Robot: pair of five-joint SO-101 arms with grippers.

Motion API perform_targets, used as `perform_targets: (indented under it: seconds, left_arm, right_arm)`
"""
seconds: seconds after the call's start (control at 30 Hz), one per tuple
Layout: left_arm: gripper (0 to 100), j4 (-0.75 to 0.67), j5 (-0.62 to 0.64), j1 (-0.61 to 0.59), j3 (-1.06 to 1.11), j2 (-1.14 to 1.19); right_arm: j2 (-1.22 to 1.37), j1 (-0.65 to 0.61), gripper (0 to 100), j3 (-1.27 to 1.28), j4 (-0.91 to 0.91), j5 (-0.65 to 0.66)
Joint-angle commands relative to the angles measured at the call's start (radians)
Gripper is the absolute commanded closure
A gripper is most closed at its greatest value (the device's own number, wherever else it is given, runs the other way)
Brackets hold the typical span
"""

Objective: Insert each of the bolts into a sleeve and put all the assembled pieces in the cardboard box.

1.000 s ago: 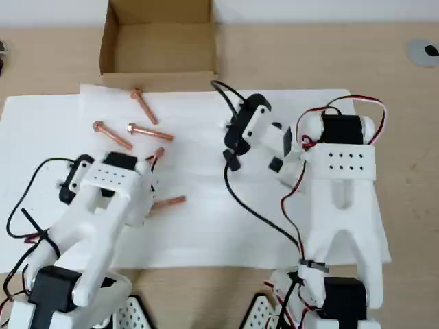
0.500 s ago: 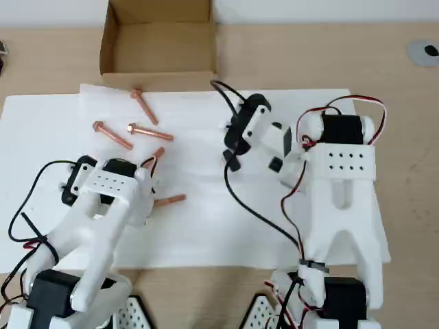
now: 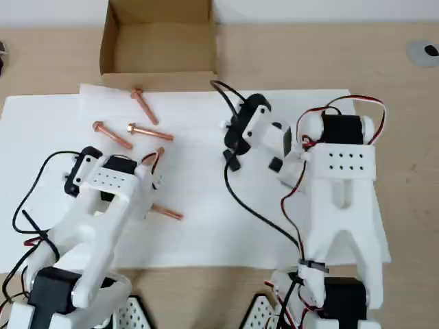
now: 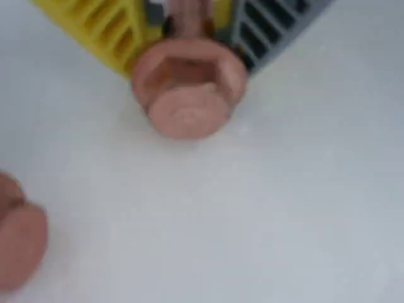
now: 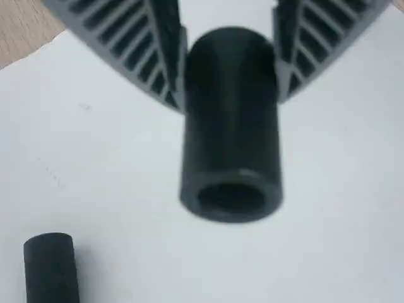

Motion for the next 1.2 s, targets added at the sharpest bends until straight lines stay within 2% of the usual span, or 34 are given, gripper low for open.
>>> perform_targets:
  seconds: [0.0,0.13,0.23,0.53,0.7,0.9,1.07,1.17]
  left_arm:
    - [99,0.008,-0.026,-0.058,-0.055,-0.087]
    - [99,0.075,-0.051,-0.078,-0.12,-0.219]
    - [99,0.075,-0.107,-0.078,-0.137,-0.32]
    - [99,0.005,-0.477,-0.104,-0.16,-0.532]
    - [99,0.003,-0.605,-0.117,-0.161,-0.573]
    - [99,0.003,-0.853,-0.241,-0.16,-0.568]
    - [99,0.003,-0.907,-0.305,-0.161,-0.57]
    - [99,0.002,-0.936,-0.321,-0.155,-0.568]
  right_arm:
    - [-0.033,-0.005,98.8,-0.054,0.005,-0.009]
    - [-0.035,-0.012,98.8,-0.056,-0.002,-0.048]
    - [-0.035,-0.012,98.8,-0.058,-0.028,-0.104]
    - [-0.041,-0.021,98.8,-0.122,-0.091,-0.295]
    - [-0.042,-0.11,98.8,-0.196,-0.083,-0.404]
    - [-0.042,-0.303,98.8,-0.205,-0.061,-0.439]
    - [-0.035,-0.423,98.8,-0.202,-0.071,-0.595]
    - [-0.039,-0.435,98.8,-0.157,-0.203,-0.631]
